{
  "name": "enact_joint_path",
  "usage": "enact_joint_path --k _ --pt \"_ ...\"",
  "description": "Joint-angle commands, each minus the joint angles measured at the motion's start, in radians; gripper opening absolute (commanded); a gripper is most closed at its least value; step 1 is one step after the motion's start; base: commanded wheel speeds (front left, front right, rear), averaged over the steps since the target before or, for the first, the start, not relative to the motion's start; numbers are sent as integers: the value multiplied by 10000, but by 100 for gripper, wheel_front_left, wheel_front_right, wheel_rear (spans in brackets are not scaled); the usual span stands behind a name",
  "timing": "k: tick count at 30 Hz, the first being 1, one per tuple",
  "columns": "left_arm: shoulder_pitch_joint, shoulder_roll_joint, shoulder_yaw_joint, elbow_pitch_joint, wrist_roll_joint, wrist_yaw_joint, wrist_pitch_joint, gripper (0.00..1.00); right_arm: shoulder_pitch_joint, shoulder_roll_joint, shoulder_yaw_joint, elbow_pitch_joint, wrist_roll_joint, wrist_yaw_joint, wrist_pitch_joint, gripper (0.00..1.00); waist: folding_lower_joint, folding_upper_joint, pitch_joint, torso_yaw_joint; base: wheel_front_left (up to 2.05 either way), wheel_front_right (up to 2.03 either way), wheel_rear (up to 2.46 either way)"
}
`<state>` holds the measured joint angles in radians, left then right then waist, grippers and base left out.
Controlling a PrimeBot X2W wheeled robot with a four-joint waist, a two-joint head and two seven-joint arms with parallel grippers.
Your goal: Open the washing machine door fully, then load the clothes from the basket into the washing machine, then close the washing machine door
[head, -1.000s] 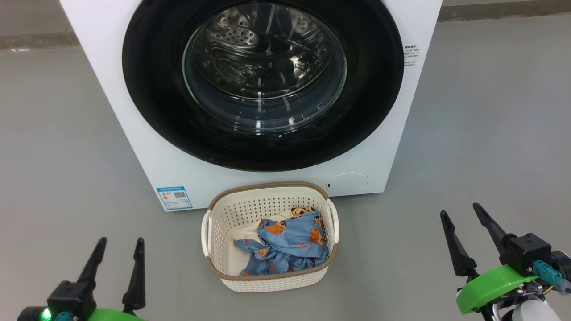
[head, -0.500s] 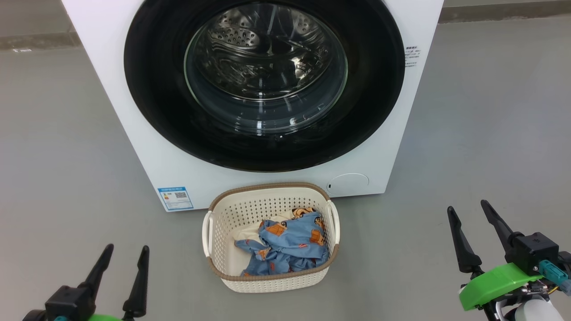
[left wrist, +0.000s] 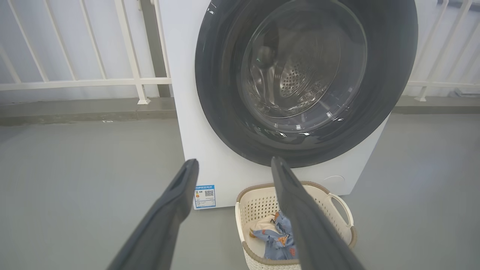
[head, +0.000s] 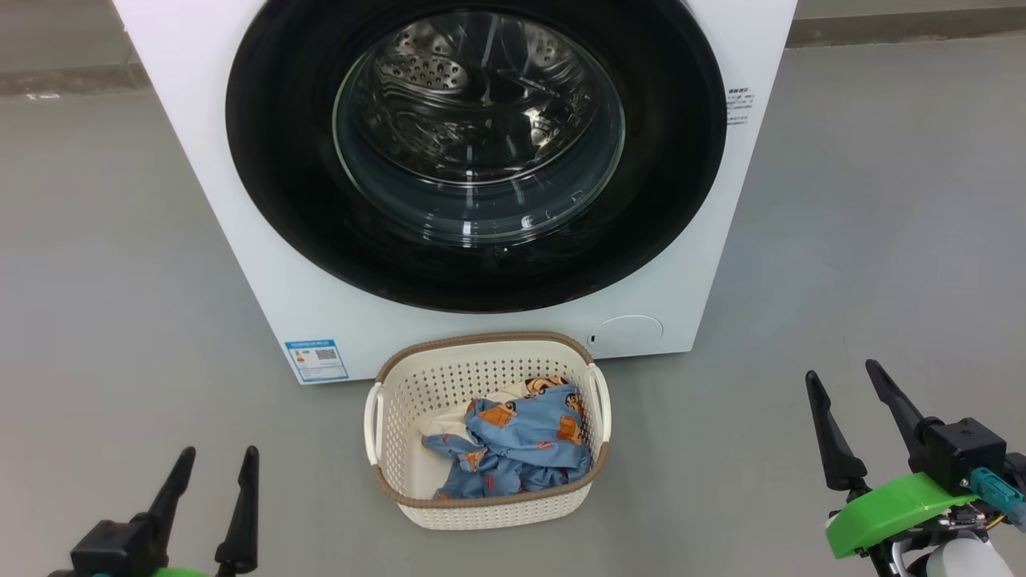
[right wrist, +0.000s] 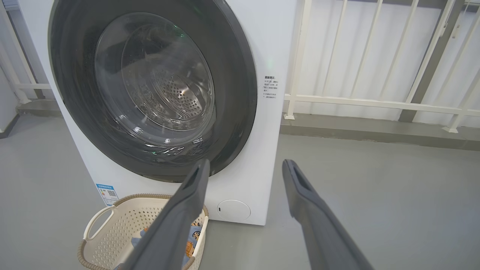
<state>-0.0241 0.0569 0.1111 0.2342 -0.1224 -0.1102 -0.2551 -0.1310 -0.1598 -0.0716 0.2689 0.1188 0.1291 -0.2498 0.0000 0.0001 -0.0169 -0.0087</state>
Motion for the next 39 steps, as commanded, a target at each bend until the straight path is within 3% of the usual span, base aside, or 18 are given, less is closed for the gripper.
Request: enact_joint_path --k 1,24,39 --pt "-378 137 385 -251 -140 5 -67 100 -294 -95 213 -227 82 16 -120 100 0 -1 -2 -2 0 0 0" --pt "-473 42 569 -358 111 -39 -67 100 -278 -127 210 -334 151 16 -120 100 0 -1 108 54 4 4 -7" --pt "-555 22 703 -383 160 -112 -67 100 -216 -108 152 -418 222 16 -120 100 0 -1 244 68 87 87 -175"
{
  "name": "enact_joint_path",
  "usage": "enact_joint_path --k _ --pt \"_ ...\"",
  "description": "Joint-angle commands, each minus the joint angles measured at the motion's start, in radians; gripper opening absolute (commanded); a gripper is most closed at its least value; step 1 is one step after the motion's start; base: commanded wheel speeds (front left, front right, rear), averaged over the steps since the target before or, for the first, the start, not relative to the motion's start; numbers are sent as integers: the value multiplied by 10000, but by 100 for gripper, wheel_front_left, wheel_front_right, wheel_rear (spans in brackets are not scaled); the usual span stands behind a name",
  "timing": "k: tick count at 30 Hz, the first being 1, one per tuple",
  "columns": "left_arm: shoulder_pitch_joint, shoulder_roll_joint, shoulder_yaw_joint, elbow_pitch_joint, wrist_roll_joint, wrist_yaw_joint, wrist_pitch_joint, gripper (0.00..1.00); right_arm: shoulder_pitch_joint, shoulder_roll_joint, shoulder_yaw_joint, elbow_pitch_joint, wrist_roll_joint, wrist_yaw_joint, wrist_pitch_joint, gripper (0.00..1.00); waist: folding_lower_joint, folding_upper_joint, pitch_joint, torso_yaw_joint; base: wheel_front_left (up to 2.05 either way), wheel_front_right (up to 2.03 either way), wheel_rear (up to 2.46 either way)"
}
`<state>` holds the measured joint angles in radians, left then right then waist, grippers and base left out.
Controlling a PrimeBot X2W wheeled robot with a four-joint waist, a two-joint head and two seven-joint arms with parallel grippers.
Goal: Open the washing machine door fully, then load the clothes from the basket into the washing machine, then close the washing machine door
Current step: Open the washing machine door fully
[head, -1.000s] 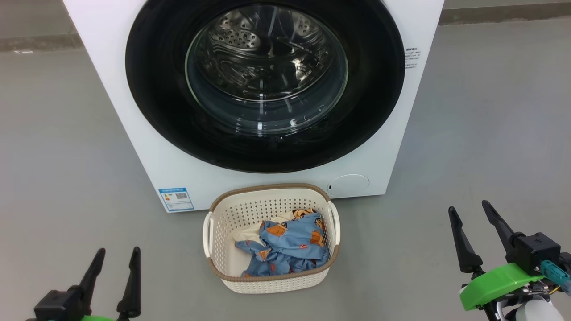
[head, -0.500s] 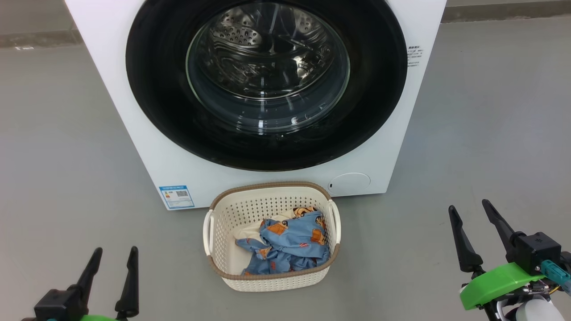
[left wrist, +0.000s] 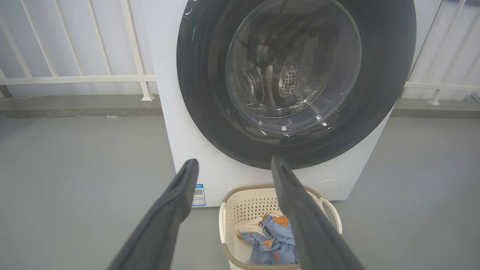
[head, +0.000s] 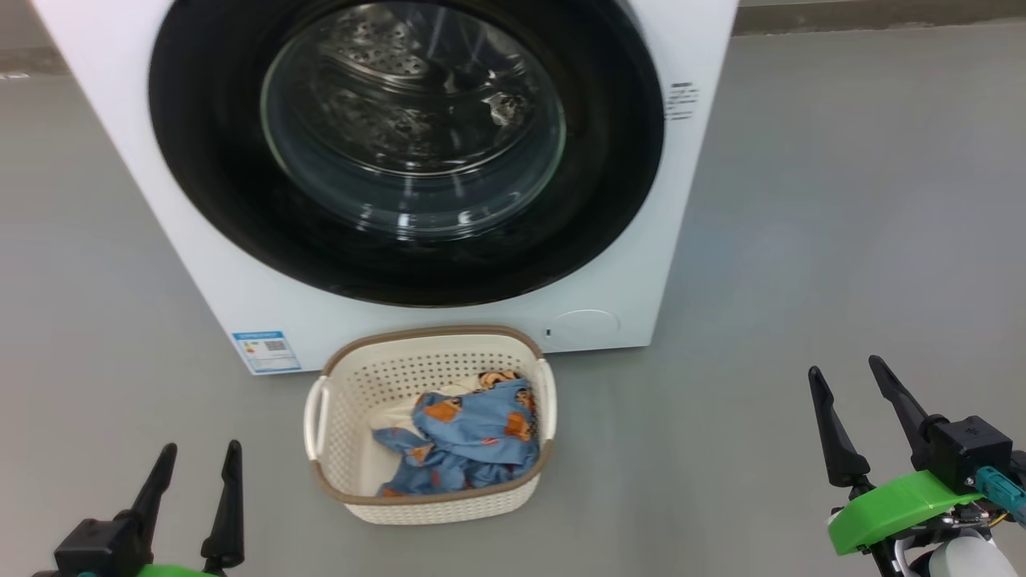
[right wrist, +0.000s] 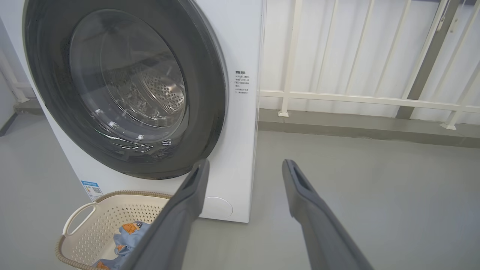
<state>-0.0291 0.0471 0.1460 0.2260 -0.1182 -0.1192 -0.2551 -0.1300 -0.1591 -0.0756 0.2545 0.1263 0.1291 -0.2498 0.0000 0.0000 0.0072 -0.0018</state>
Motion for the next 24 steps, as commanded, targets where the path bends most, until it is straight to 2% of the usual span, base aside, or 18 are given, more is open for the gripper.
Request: enact_joint_path --k 1,12,24 --pt "-511 117 361 -295 116 -26 -67 100 -228 -116 194 -276 149 16 -120 100 0 0 10 -3 123 123 -246" --pt "-598 82 365 -488 -252 -91 -67 100 -270 -108 163 -275 203 16 -120 100 0 0 134 -8 101 101 -201" --pt "-632 62 334 -892 -137 -109 -67 100 -363 -115 123 -287 208 16 -120 100 0 0 265 26 20 20 -39"
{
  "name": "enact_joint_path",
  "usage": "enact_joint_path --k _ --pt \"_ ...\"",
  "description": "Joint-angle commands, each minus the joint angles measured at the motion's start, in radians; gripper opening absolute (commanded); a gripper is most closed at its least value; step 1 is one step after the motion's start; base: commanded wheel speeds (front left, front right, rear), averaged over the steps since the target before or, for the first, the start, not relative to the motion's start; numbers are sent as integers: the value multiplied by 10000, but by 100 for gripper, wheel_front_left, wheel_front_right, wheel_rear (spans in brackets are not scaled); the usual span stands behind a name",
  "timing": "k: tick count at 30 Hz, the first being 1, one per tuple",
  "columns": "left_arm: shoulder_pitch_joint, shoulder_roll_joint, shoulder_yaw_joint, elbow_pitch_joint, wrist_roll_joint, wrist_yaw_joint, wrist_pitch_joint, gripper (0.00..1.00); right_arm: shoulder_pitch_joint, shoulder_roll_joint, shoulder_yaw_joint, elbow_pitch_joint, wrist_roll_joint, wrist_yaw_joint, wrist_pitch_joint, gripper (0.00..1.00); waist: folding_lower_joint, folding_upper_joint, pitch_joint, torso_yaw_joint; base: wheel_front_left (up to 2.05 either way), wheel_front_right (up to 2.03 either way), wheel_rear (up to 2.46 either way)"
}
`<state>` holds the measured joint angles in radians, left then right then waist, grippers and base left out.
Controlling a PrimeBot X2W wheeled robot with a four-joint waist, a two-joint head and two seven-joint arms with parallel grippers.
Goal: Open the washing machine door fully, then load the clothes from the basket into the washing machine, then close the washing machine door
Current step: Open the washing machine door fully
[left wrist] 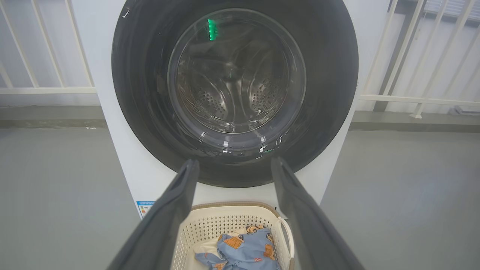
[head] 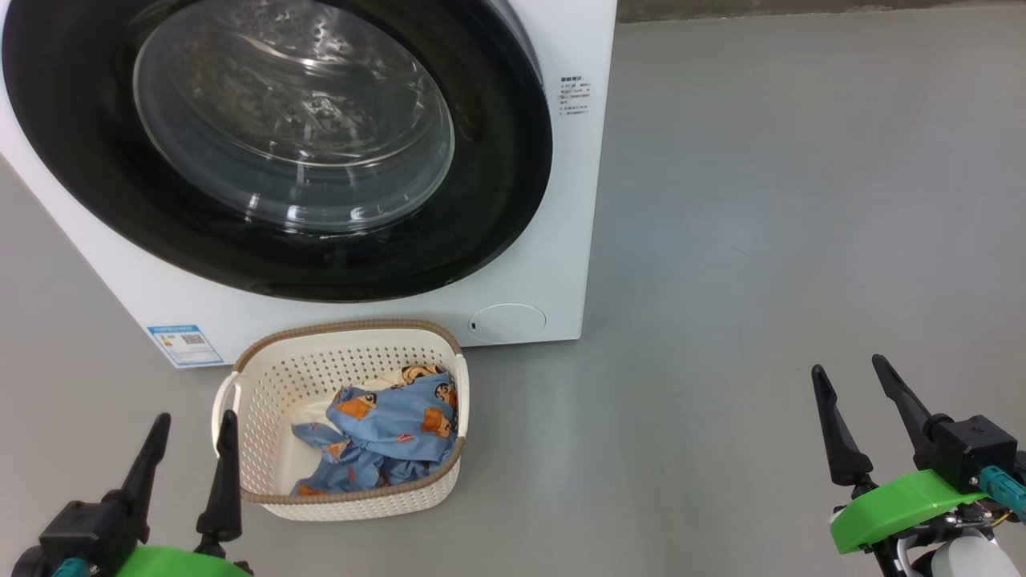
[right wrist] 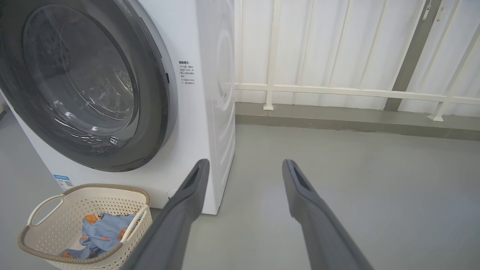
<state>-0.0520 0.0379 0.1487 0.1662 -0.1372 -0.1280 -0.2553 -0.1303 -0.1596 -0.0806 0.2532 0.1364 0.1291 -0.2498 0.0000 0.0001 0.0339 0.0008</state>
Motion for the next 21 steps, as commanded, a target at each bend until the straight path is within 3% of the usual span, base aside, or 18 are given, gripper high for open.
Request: enact_joint_path --k 1,21 --pt "-377 152 306 -320 70 -21 -65 100 -362 -106 174 -269 109 16 -120 100 0 -1 -9 -2 0 0 0" --pt "-48 130 64 -581 111 -26 -65 100 -509 49 120 -123 498 16 -120 100 0 -1 -117 -35 0 0 0"
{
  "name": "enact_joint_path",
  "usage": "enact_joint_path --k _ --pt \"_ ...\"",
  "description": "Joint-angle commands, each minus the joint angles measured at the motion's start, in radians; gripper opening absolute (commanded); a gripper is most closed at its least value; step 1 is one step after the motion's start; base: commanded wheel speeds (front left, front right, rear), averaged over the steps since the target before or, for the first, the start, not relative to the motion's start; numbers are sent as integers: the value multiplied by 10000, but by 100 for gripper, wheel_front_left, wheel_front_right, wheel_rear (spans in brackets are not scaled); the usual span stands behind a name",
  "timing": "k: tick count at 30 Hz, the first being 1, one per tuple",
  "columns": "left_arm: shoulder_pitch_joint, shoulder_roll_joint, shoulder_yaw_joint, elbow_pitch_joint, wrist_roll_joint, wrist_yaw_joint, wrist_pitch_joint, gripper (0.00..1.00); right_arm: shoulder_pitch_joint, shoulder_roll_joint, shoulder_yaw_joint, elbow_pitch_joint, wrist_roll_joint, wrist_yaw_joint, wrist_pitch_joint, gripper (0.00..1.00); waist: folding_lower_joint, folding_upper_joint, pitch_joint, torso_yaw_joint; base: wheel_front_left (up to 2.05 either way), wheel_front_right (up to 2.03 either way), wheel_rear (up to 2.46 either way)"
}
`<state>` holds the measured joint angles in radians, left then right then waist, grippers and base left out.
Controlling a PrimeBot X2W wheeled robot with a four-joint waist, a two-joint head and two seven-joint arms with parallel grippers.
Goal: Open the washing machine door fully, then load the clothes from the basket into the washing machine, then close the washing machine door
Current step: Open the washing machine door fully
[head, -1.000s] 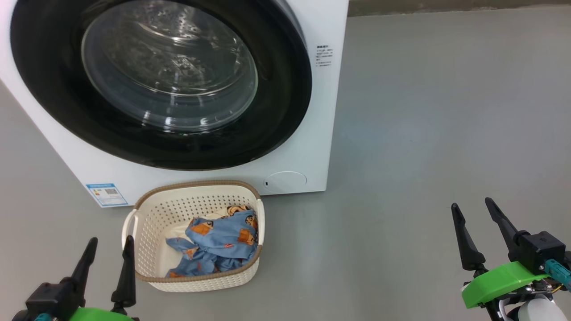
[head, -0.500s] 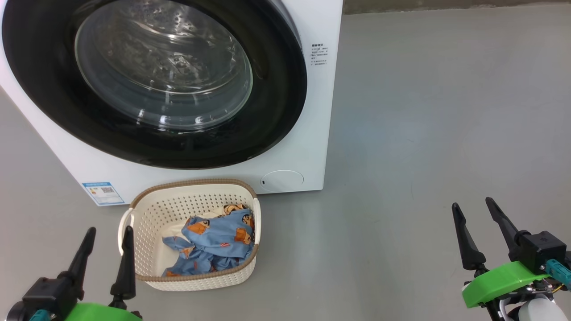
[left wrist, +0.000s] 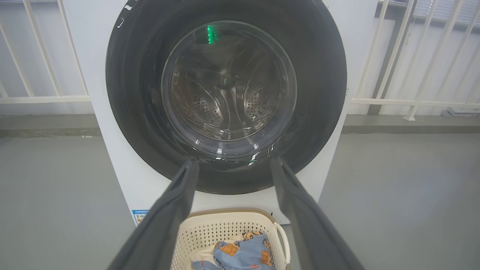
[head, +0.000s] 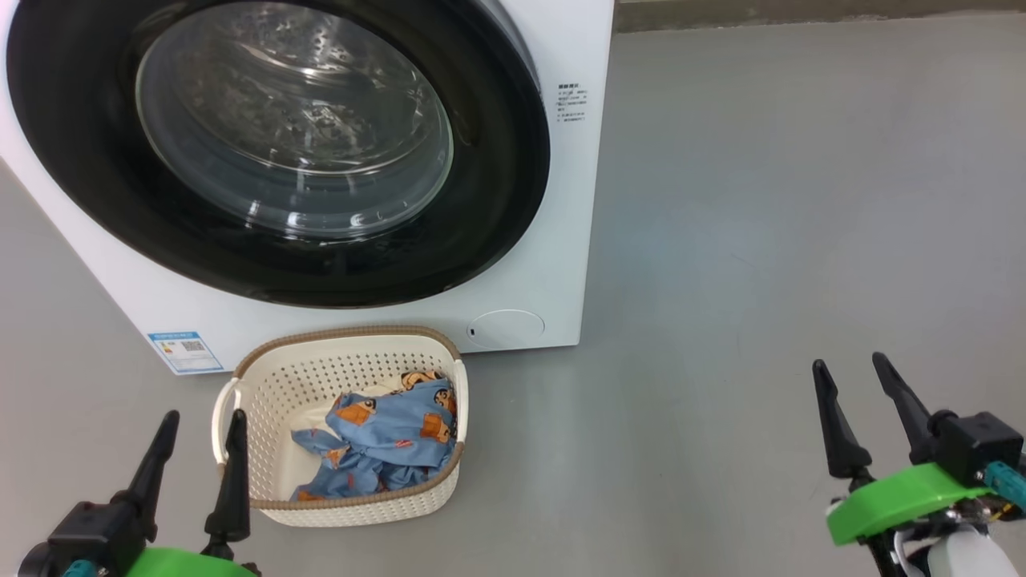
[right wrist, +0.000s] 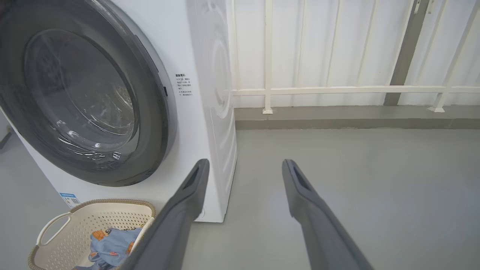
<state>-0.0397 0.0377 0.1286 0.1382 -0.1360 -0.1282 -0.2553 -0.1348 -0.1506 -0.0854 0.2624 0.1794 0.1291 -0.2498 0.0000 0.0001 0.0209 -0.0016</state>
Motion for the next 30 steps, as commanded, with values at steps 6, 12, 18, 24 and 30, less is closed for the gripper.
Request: enact_joint_path --k 6,12,18,24,30 --pt "81 129 63 -564 167 -24 -65 100 -1207 -59 311 -24 630 16 -120 100 0 -1 137 -36 0 0 0" --pt "186 127 -210 -682 69 -17 -65 100 -1864 -216 237 88 1141 16 -120 100 0 -1 241 130 0 0 0" --pt "182 127 -336 -691 -1 21 -65 100 -2539 -89 -198 197 2254 16 -120 100 0 -1 461 278 0 0 0" --pt "56 126 -496 -655 -60 21 -65 100 -3352 167 -627 803 4516 16 -120 100 0 -1 705 394 0 0 0" --pt "-64 126 -659 -631 -83 19 -65 100 -4057 379 -1133 1375 6790 16 311 100 0 -1 914 496 0 0 0"
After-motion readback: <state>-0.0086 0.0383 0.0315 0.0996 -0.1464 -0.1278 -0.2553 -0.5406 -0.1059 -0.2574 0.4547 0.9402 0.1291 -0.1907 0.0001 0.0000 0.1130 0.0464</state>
